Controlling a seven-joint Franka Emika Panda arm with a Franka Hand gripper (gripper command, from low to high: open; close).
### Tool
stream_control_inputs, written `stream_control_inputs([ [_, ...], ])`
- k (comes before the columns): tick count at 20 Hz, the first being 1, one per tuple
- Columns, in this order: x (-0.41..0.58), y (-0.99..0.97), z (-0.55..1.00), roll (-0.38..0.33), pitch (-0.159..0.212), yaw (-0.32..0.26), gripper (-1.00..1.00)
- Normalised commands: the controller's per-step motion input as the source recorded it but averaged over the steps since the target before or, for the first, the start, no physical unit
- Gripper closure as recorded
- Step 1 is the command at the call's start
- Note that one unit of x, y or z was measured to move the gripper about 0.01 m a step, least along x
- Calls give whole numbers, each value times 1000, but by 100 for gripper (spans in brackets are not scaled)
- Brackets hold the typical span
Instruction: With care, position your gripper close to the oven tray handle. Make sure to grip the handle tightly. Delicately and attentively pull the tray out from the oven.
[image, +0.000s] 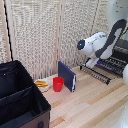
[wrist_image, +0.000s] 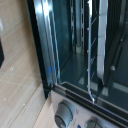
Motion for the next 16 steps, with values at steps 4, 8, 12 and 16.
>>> stream_control_inputs([
  [4, 0, -599, 0, -19, 0, 0, -100],
  [8, 0, -532, 0, -7, 0, 0, -100],
  [12, 0, -417, 0, -2, 0, 13, -100],
  [16, 0, -348, 0, -6, 0, 28, -100],
])
